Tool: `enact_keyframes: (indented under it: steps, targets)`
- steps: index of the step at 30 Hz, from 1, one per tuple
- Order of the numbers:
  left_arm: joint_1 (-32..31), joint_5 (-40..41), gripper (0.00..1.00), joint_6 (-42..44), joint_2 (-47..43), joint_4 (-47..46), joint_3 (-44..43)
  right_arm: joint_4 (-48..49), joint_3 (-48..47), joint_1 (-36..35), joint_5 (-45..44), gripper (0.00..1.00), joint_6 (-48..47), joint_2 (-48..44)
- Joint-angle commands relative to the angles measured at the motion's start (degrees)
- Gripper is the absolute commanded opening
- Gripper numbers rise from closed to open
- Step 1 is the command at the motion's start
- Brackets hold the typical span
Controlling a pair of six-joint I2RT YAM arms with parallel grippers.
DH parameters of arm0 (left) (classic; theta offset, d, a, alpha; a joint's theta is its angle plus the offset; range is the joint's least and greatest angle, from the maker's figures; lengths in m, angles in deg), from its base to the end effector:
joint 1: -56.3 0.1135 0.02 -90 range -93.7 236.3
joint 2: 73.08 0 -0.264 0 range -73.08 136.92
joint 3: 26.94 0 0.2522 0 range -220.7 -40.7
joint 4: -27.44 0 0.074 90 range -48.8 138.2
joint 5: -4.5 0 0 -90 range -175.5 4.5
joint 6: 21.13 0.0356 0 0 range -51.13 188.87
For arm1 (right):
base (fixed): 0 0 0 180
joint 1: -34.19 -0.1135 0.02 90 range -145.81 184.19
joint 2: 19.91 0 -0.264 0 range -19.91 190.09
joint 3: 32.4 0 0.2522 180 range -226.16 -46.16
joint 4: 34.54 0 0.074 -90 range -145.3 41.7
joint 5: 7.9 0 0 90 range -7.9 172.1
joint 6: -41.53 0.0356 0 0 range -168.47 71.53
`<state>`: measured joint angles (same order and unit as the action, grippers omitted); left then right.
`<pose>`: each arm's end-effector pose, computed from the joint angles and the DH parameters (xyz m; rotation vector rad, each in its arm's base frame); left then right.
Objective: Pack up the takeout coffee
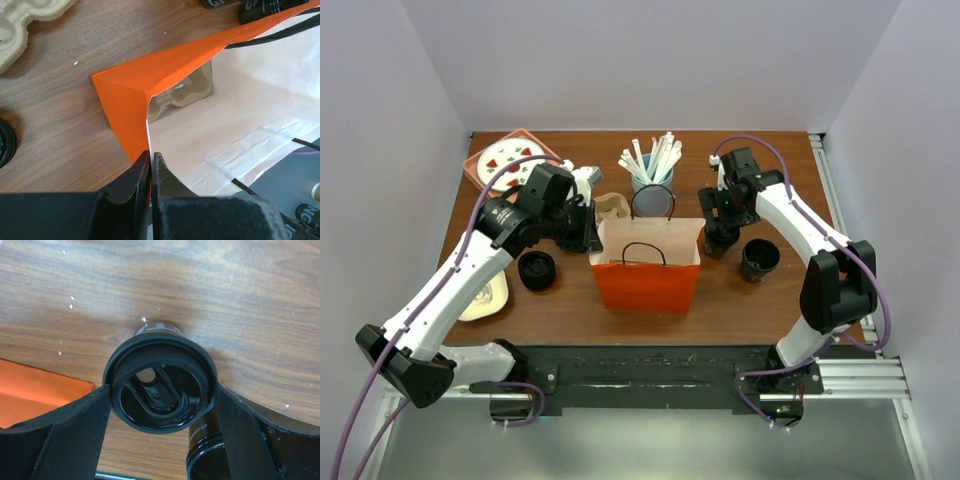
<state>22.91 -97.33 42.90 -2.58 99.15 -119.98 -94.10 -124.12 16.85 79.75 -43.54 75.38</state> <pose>0.1930 -0.1360 0.3767 0.2614 2.5217 -0.6949 0.3303 0.1016 0.2629 -0.2759 2.6586 0.0695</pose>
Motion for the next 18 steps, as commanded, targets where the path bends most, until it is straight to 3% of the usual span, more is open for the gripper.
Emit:
enact_keyframes:
  steps: [1, 9, 16, 18]
  targets:
    - [0.3, -1.3, 0.09, -0.7, 0.3, -0.8, -2.4, 1.5, 1.0, -0.7, -1.7, 0.84, -0.4, -1.2]
    - [0.3, -0.8, 0.22, -1.2, 0.3, -0.1, -3.2, 1.5, 1.5, -0.8, -3.6, 0.75, 0.2, -1.2]
    - [0.3, 4.6, 0.53, -2.5, 1.2, 3.4, -6.7, 1.2, 1.1, -1.3, -3.9, 0.65, 1.5, -2.1]
    - [0.3, 8.1, 0.57, -2.9, 1.2, 4.7, -7.6, 0.5, 1.1, -1.3, -3.9, 0.63, 1.8, -2.6]
